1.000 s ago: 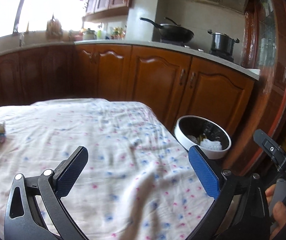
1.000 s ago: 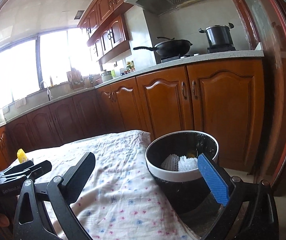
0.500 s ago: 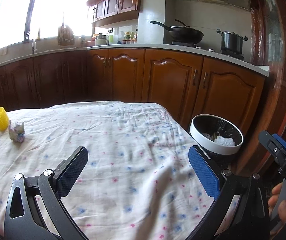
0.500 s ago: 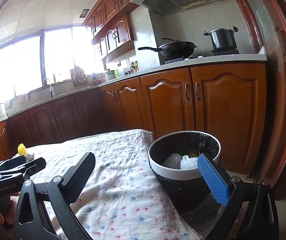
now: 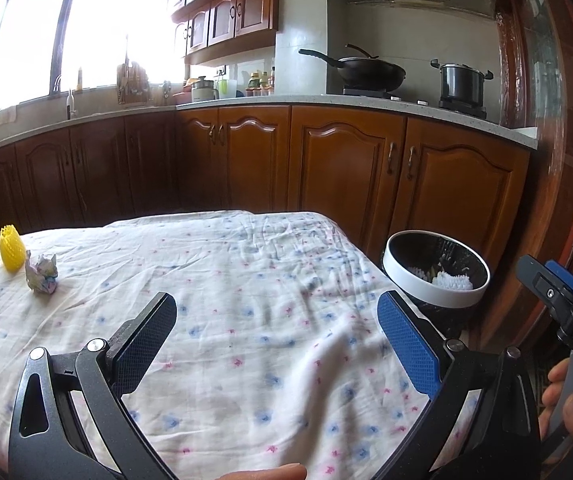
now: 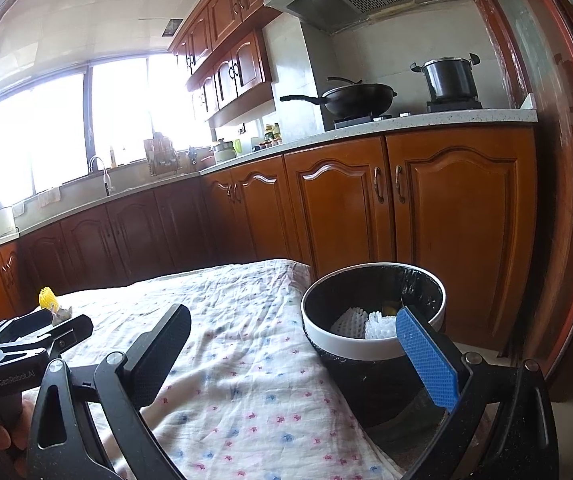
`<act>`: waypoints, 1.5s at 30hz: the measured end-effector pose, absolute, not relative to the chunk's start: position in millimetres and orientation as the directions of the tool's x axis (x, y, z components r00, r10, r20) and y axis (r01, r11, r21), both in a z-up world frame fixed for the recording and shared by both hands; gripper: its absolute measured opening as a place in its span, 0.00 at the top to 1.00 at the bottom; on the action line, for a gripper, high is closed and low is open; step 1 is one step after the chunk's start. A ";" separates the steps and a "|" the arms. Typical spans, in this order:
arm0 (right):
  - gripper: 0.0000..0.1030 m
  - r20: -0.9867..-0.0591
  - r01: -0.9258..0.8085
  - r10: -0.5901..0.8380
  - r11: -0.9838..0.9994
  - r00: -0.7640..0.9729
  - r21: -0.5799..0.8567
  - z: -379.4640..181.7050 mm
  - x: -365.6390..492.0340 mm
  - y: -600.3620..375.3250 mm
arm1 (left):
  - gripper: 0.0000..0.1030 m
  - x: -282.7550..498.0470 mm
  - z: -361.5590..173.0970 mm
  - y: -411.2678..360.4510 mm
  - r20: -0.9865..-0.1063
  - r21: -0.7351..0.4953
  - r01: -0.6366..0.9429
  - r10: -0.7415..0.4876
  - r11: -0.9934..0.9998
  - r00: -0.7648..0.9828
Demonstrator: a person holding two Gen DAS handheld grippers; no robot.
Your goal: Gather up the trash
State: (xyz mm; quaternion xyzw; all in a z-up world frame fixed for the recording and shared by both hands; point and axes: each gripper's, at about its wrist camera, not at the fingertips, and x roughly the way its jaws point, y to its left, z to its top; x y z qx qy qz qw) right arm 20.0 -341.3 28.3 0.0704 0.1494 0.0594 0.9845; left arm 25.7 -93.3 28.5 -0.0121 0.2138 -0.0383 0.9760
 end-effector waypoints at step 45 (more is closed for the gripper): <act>0.00 -0.287 -0.112 0.163 0.976 0.944 0.187 27.2 20.6 -340.7 | 0.00 26.8 23.3 -97.0 -0.429 -0.031 0.057 -0.065 0.998 0.901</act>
